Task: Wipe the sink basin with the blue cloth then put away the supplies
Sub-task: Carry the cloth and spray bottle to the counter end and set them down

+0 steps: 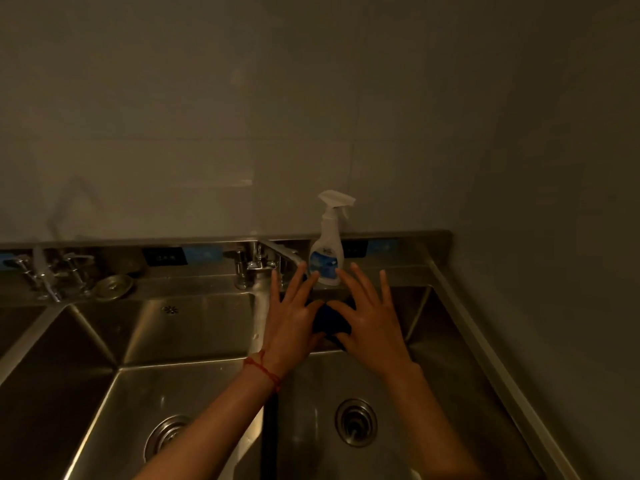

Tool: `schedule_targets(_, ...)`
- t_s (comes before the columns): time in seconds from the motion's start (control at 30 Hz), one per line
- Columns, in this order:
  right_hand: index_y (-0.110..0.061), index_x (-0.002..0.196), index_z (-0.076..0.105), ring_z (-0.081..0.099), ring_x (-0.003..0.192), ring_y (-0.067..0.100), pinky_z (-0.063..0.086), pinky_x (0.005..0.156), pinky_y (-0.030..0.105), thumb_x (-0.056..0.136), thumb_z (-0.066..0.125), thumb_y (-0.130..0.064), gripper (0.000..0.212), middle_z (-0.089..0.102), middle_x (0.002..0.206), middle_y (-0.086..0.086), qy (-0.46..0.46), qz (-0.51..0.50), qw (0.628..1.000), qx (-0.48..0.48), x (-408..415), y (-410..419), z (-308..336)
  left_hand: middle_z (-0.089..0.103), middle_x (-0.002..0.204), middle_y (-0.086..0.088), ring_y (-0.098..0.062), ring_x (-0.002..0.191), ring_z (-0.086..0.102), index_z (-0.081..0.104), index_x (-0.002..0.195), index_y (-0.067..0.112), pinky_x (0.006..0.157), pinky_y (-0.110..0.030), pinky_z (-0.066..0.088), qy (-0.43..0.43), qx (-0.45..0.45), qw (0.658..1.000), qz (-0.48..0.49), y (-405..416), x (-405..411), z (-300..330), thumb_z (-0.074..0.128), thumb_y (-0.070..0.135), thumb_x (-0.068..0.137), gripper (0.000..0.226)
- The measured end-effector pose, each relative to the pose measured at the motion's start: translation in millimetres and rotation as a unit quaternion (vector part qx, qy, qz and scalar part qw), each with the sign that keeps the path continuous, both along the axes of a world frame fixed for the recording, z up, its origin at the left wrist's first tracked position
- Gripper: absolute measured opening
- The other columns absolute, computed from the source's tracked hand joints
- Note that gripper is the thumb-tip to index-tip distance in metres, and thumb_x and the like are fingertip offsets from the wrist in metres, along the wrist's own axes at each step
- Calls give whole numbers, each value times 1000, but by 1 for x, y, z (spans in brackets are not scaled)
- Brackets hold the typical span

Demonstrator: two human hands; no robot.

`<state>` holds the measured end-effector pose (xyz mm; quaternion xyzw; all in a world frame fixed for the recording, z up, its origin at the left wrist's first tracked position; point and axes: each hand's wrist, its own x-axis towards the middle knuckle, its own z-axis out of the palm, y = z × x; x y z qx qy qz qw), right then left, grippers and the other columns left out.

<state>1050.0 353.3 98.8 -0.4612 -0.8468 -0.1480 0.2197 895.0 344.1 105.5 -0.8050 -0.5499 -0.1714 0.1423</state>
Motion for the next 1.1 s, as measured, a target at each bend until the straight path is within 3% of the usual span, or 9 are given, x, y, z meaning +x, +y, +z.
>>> schedule_targets(0.13,-27,117,59,-2,140,18,-14,111,44,71,68,-44,50,24,150,8,94,39,991,-86,20,21,-8,67,119,-15,-42,118,55,78,79,20,97,-65,20,-24,-2,999,27,7,13,-1,95,35,40,46)
schedule_targets(0.23,-25,116,61,9,138,17,-8,111,42,78,57,-48,45,30,147,7,203,24,974,-96,31,36,-9,66,121,-15,-43,119,55,79,83,19,97,-65,22,-41,10,998,49,14,23,3,96,31,38,49)
schedule_targets(0.33,-21,115,62,22,136,24,0,110,40,83,60,-41,38,37,144,8,262,-27,961,-89,40,54,-7,67,119,-17,-44,115,57,78,86,18,94,-66,28,-45,26,997,57,21,31,6,96,31,35,55)
schedule_targets(0.57,-20,126,53,14,139,19,-14,108,29,89,52,-41,43,29,148,6,226,-75,967,-90,53,98,-11,69,114,-19,-44,113,59,76,61,17,86,-70,37,-32,24,996,79,49,51,3,96,28,33,36)
schedule_targets(0.67,-19,128,51,16,139,20,-13,109,31,90,51,-38,42,30,148,7,210,-85,971,-81,55,115,-11,69,114,-16,-41,115,58,74,55,19,93,-67,28,-8,11,996,93,65,57,-2,96,32,32,34)
schedule_targets(0.73,-17,128,51,19,138,22,-10,110,35,91,52,-35,42,32,147,9,203,-91,972,-74,53,125,-11,65,123,-15,-39,127,46,75,60,19,99,-66,15,1,-11,993,117,77,60,-7,92,36,41,30)
schedule_targets(0.8,-14,127,52,22,137,24,-7,111,39,90,53,-33,42,34,145,12,198,-94,973,-68,51,134,-12,40,149,-9,-33,143,7,76,95,21,106,-60,-20,15,-24,990,137,91,64,-15,75,43,70,32)
schedule_targets(0.87,-12,127,53,25,136,26,-5,112,41,91,53,-32,41,36,143,15,190,-97,975,-64,48,142,-13,16,159,-2,-26,144,-17,59,127,26,94,-50,-43,32,-45,988,144,104,67,-24,57,45,85,47)
schedule_targets(1.1,-12,126,52,27,135,26,-5,112,43,93,47,-34,40,40,141,14,180,-102,977,-54,38,160,-18,21,158,-7,-30,148,-8,59,127,24,99,-52,-38,-9,-73,984,165,126,74,-20,58,39,84,46)
